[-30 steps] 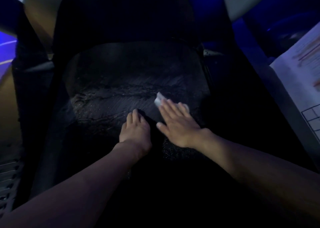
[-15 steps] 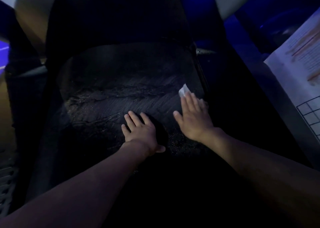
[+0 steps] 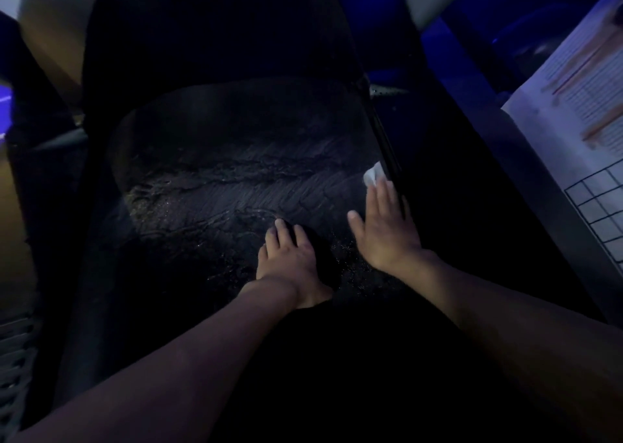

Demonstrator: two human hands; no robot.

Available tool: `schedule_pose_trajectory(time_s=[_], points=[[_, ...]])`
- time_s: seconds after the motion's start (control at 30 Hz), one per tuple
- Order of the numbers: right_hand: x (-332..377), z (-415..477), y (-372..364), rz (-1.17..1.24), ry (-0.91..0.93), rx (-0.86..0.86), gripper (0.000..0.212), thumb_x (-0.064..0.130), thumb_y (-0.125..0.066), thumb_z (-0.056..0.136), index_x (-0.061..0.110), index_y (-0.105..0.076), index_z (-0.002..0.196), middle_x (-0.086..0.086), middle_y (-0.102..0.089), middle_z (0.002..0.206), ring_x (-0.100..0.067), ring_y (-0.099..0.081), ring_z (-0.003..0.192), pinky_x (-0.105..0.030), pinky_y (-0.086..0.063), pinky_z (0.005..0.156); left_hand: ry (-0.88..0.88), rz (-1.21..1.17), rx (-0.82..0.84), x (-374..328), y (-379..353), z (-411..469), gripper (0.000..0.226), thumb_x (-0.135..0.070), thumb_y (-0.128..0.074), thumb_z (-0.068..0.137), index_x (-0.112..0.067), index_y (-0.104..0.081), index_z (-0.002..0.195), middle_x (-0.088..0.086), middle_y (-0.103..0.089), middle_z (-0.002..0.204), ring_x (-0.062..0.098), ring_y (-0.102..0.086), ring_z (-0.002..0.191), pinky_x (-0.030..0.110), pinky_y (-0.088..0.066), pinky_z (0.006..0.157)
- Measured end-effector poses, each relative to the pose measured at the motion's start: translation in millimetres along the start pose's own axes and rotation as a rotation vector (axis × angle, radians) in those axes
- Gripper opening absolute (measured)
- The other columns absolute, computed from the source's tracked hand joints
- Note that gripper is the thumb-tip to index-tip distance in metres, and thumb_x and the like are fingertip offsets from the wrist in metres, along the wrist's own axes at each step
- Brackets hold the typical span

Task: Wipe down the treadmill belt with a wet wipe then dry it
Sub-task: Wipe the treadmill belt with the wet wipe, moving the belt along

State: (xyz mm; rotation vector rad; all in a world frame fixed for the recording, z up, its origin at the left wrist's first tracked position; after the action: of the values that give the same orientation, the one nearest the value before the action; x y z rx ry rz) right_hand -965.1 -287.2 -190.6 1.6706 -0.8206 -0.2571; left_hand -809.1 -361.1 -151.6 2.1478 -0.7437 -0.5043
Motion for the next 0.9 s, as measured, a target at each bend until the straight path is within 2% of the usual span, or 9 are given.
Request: schedule_pose_trajectory(time_s=[0.13, 0.27, 0.4, 0.43, 0.53, 0.63, 0.7, 0.83, 0.9], points=[[20.2, -25.2, -14.1, -0.176, 0.404, 0.081, 0.074, 0.057, -0.001, 0.098, 0.012, 0.013, 0.157, -0.004, 0.02, 0.165, -0.015, 0.025, 0.149, -0.038, 0.014, 0.122, 0.016, -0.009, 0.017, -0.3, -6.0, -2.2, 0.134, -0.058, -0.076, 0.072, -0.009, 0.021, 0.151, 0.021, 0.03, 0.155, 0.035, 0.021, 0.146, 0.044, 0.002, 0.119], [6.0, -12.9, -3.2, -0.113, 0.17, 0.083, 0.07, 0.051, -0.007, 0.103, 0.012, 0.017, 0.155, -0.004, 0.028, 0.161, -0.016, 0.028, 0.148, -0.04, 0.015, 0.122, 0.074, -0.027, -0.085, 4.0, -13.2, -10.2, 0.128, -0.06, -0.072, 0.074, -0.015, 0.018, 0.152, 0.021, 0.027, 0.156, 0.036, 0.021, 0.146, 0.049, 0.002, 0.12], [27.0, -40.8, -18.8, -0.233, 0.513, 0.131, 0.076, 0.058, 0.001, 0.096, 0.013, 0.012, 0.157, -0.002, 0.024, 0.163, -0.013, 0.028, 0.148, -0.038, 0.016, 0.121, 0.118, -0.084, -0.14, 7.9, -20.7, -18.1, 0.127, -0.064, -0.07, 0.073, -0.007, 0.011, 0.153, 0.023, 0.018, 0.158, 0.035, 0.016, 0.148, 0.049, -0.004, 0.121], [21.0, -36.4, -14.6, -0.246, 0.516, 0.134, 0.075, 0.057, 0.002, 0.096, 0.014, 0.011, 0.157, -0.001, 0.021, 0.164, -0.011, 0.027, 0.148, -0.036, 0.016, 0.121, 0.116, -0.09, -0.141, 9.5, -20.4, -17.8, 0.129, -0.065, -0.07, 0.072, -0.004, 0.01, 0.152, 0.021, 0.017, 0.159, 0.033, 0.015, 0.148, 0.048, -0.005, 0.121], [14.6, -17.6, -6.0, -0.176, 0.263, 0.119, 0.07, 0.053, -0.005, 0.102, 0.013, 0.017, 0.155, -0.003, 0.027, 0.162, -0.014, 0.029, 0.147, -0.04, 0.016, 0.121, 0.092, -0.114, -0.108, 15.4, -14.9, -14.9, 0.129, -0.059, -0.077, 0.069, -0.004, 0.005, 0.153, 0.017, 0.014, 0.161, 0.03, 0.012, 0.149, 0.044, -0.006, 0.122], [40.2, -35.7, -21.6, -0.247, 0.483, 0.138, 0.073, 0.056, -0.004, 0.1, 0.011, 0.015, 0.156, -0.004, 0.026, 0.162, -0.017, 0.028, 0.148, -0.043, 0.013, 0.122, 0.069, -0.128, -0.124, 25.1, -10.1, -13.9, 0.115, -0.045, -0.082, 0.069, -0.012, -0.009, 0.151, 0.012, 0.007, 0.161, 0.03, 0.003, 0.149, 0.043, -0.015, 0.12], [42.2, -42.8, -19.5, -0.277, 0.633, 0.164, 0.076, 0.058, 0.003, 0.096, 0.014, 0.013, 0.157, 0.0, 0.022, 0.164, -0.013, 0.026, 0.148, -0.039, 0.014, 0.122, 0.104, -0.131, -0.133, 33.1, -12.8, -16.9, 0.11, -0.047, -0.08, 0.072, -0.023, -0.008, 0.152, 0.016, 0.012, 0.159, 0.034, 0.006, 0.148, 0.048, -0.014, 0.119], [34.6, -20.7, -10.9, -0.21, 0.335, 0.119, 0.072, 0.055, -0.001, 0.099, 0.014, 0.019, 0.154, -0.002, 0.028, 0.162, -0.014, 0.029, 0.147, -0.04, 0.016, 0.121, 0.17, -0.156, -0.089, 41.4, -19.5, -22.3, 0.109, -0.054, -0.075, 0.075, -0.042, 0.001, 0.151, 0.024, 0.019, 0.157, 0.037, 0.015, 0.147, 0.061, -0.012, 0.114], [50.0, -33.1, -22.4, -0.242, 0.455, 0.144, 0.077, 0.058, 0.004, 0.094, 0.012, 0.02, 0.154, -0.002, 0.03, 0.16, -0.015, 0.032, 0.146, -0.043, 0.014, 0.122, 0.165, -0.15, -0.121, 46.1, -13.9, -22.9, 0.108, -0.053, -0.078, 0.071, -0.041, -0.006, 0.151, 0.019, 0.006, 0.159, 0.034, 0.004, 0.148, 0.058, -0.021, 0.112]])
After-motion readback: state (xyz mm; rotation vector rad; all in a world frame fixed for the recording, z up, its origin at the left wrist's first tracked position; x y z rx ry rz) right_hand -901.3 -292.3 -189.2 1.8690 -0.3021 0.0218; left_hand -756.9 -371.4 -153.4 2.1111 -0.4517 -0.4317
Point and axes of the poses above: each hand's wrist, its own z-axis towards the middle knuckle, its own y-axis out of the back of the hand, x = y × z, the point moved 4 cm from there along z, towards the middle knuckle
